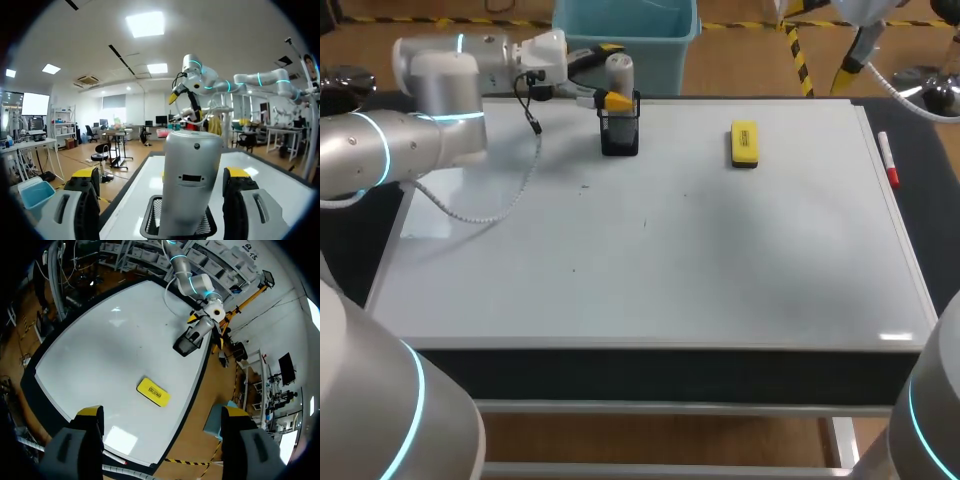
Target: Pick up the inspection probe, press it on each red-marked spot on the whiteboard one by one, put down the probe, pick up the eraser, and wipe off all the red marks.
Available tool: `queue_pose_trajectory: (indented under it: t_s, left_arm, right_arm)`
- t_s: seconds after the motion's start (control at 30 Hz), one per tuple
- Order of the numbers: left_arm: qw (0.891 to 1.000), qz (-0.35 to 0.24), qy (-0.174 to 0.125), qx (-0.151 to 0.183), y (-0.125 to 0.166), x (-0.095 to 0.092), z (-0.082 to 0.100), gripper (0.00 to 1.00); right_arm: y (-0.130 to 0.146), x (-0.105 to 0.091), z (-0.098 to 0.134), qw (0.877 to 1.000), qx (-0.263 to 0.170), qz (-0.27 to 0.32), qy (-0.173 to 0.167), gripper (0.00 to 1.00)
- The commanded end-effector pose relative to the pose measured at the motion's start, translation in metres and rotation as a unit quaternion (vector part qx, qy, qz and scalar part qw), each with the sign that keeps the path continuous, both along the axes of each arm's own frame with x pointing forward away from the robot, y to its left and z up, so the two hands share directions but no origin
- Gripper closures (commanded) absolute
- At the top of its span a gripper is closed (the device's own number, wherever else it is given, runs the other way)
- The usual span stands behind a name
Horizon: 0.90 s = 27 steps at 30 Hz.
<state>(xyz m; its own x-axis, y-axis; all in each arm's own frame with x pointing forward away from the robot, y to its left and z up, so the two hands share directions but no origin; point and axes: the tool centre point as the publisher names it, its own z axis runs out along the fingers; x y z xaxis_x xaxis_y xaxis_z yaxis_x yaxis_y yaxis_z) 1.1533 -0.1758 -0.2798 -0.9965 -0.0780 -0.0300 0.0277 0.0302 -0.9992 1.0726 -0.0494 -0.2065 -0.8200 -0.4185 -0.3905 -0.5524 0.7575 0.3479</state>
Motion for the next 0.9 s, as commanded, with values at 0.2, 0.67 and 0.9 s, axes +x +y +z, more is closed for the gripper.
queue_pose_trajectory:
  t_s: [0.2,0.67,0.9]
  left_arm:
    - [0.989,0.069,-0.009,0.13,0.03,-0.026,0.026,0.0]
    - [0.96,0.149,-0.013,0.236,0.09,-0.057,0.028,0.0]
    - [0.957,0.161,-0.011,0.241,0.122,-0.088,0.03,0.0]
  right_arm:
    - [0.0,0.0,0.001,1.0,-0.002,0.001,0.0,0.0]
    - [0.0,0.0,0.001,1.0,-0.002,0.001,0.0,0.0]
    - [0.0,0.0,0.001,1.0,-0.002,0.001,0.0,0.0]
